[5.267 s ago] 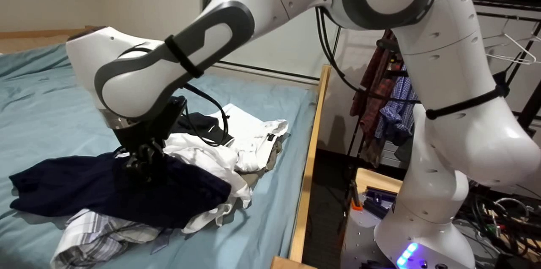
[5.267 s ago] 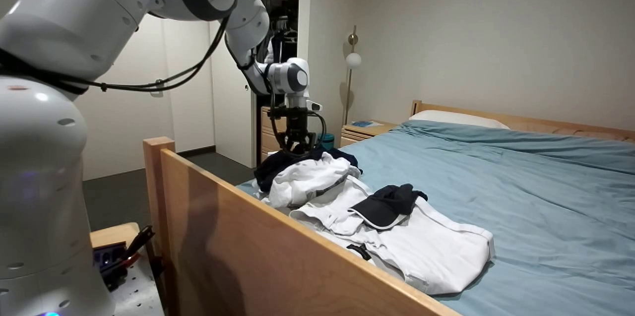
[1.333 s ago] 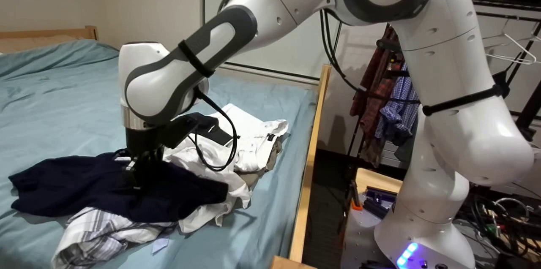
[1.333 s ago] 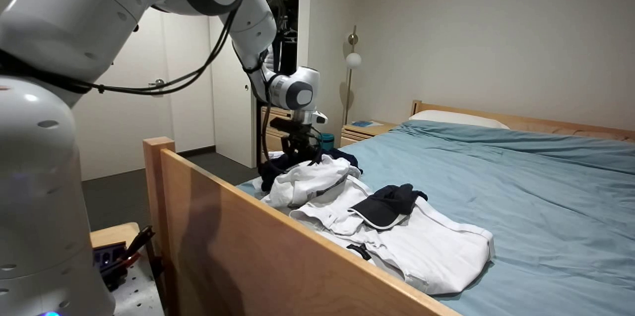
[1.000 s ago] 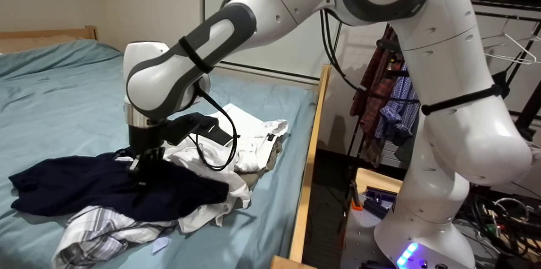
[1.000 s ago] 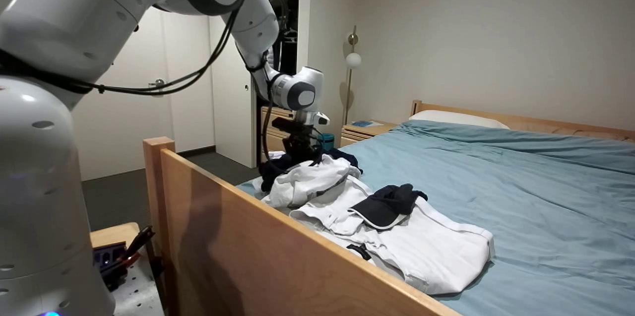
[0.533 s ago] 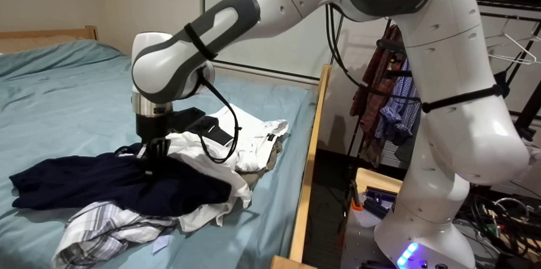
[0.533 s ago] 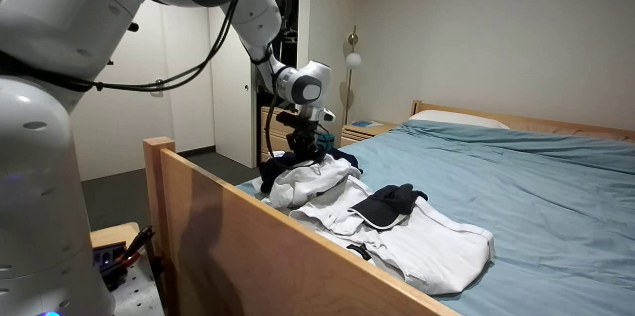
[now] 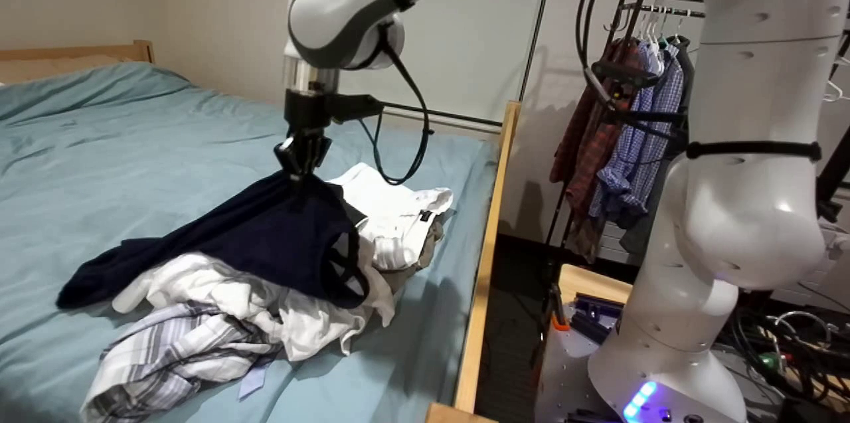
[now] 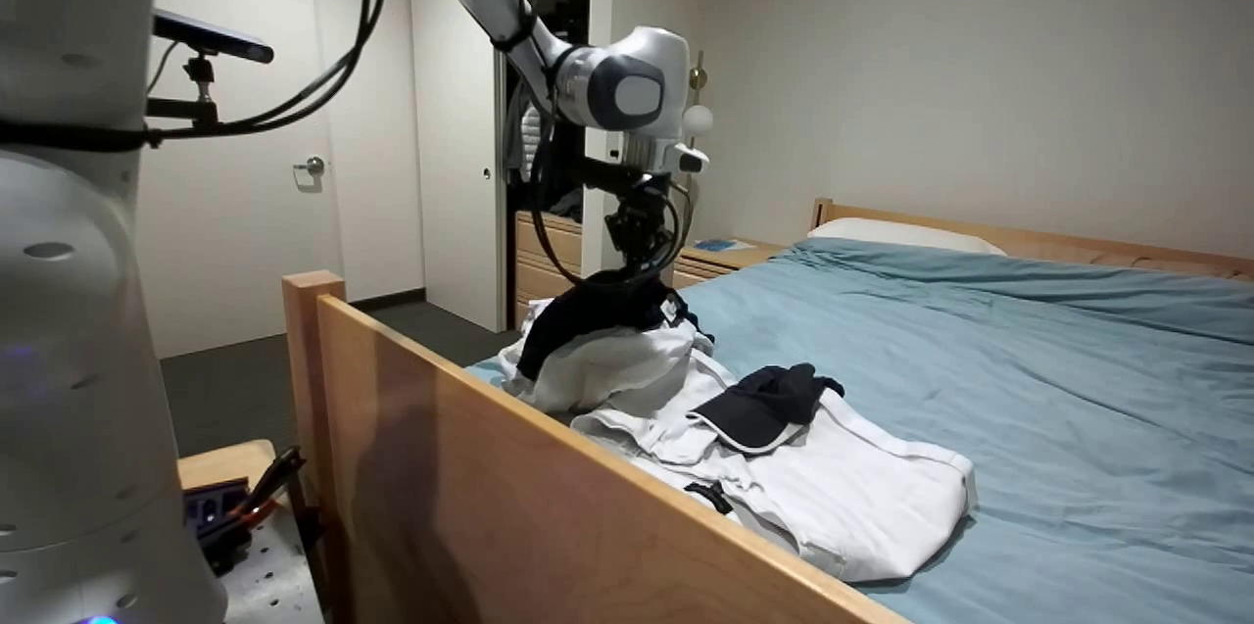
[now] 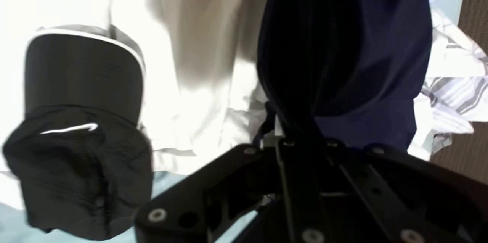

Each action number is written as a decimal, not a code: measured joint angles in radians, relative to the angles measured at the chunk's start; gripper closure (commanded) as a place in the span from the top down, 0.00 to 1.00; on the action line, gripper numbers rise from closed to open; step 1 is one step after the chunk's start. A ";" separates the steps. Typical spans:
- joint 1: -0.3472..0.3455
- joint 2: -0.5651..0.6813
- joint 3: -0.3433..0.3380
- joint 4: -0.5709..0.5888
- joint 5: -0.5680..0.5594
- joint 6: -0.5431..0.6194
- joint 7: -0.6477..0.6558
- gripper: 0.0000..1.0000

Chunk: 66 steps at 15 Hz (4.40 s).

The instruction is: Move the clothes on the left and pile them on the right

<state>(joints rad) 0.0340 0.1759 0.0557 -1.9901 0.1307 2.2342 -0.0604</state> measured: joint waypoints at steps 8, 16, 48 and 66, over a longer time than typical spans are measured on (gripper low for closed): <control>-0.126 -0.277 -0.176 0.022 -0.055 -0.255 0.074 0.08; -0.204 -0.262 -0.254 0.238 -0.141 -0.386 0.178 0.08; -0.243 0.117 -0.238 0.091 0.414 -0.173 0.336 0.08; -0.182 0.091 -0.186 0.178 0.302 -0.148 0.362 1.00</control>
<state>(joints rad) -0.1484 0.2671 -0.1299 -1.8125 0.4329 2.0866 0.3011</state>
